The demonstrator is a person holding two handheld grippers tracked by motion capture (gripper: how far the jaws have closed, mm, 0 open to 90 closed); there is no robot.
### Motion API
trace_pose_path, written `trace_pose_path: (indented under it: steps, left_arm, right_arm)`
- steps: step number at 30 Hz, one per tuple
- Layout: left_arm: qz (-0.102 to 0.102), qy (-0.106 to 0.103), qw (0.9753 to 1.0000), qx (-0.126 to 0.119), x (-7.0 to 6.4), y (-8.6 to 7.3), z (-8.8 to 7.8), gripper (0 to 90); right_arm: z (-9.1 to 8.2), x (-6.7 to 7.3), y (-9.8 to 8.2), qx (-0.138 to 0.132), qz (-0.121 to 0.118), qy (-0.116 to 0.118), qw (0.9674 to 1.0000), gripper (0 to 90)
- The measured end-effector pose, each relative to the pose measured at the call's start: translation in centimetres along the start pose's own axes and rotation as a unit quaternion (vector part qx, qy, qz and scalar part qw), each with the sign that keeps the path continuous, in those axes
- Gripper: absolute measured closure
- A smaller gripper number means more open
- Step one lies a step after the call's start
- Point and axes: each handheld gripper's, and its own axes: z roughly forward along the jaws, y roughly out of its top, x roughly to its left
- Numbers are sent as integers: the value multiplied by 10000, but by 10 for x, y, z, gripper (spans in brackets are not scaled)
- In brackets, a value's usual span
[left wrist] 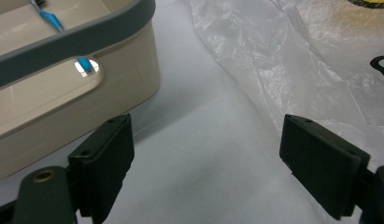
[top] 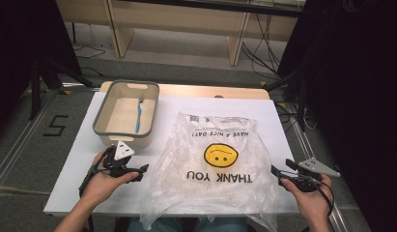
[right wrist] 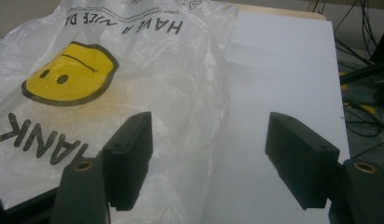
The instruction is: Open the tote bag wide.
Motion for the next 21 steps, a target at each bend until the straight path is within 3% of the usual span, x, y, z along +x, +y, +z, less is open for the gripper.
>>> trace_pose_path:
  steps: [14,21]
  left_arm:
    - [-28,-170,9998,-48,-9,4,-1,192]
    - [19,-264,9996,95,-15,4,2,199]
  right_arm:
    - [2,-1,-3,282,150,-77,9995,335]
    - [6,0,-3,552,201,-111,9982,340]
